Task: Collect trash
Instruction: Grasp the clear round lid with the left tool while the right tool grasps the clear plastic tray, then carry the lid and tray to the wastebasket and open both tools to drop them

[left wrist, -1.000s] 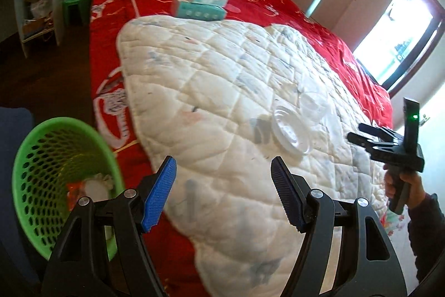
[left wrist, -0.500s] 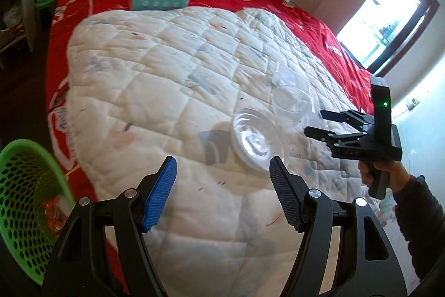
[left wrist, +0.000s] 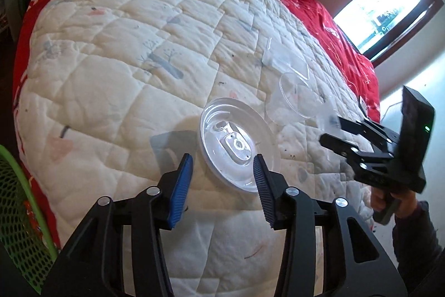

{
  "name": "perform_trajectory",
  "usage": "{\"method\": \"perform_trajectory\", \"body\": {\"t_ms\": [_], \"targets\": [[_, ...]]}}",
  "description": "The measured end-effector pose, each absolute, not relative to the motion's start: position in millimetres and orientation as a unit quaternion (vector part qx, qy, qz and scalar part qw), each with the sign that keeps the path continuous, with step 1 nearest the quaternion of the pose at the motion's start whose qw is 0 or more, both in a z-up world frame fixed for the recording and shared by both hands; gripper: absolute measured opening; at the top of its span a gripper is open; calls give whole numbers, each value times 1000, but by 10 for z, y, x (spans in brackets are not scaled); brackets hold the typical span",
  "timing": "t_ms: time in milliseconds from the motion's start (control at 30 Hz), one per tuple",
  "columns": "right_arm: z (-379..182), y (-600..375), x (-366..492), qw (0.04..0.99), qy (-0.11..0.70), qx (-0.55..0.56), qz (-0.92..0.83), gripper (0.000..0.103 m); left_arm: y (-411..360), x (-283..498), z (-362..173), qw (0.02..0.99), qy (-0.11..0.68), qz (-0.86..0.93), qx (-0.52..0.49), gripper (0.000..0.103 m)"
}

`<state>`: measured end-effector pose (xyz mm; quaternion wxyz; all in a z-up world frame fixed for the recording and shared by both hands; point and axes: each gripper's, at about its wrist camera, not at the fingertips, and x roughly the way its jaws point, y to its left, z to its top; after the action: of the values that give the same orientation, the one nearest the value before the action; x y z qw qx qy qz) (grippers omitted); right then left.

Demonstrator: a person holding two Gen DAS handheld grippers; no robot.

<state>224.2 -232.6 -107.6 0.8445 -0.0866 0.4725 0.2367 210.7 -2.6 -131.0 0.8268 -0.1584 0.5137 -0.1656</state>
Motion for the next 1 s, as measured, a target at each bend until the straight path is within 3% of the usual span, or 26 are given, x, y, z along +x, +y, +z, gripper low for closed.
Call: {"method": "perform_trajectory", "body": {"t_ms": [100,233,533,1000], "targets": [[-1039,-2383,2146,847,471,-71,234,56,-45,2150,-1376,824,518,-162,-163,34],[-1012,-2424,2012,850,471,-60,228,56,-55,2164,-1426,825,521,-147,-159,14],[-882,-2397,1664,859,460,-19,225,56,117,1912,-1217,837,498,-148,-169,5],[-692,-1687,1123,855,443,-22,270,56,908,1149,-831,858,447,-131,-216,5]]}}
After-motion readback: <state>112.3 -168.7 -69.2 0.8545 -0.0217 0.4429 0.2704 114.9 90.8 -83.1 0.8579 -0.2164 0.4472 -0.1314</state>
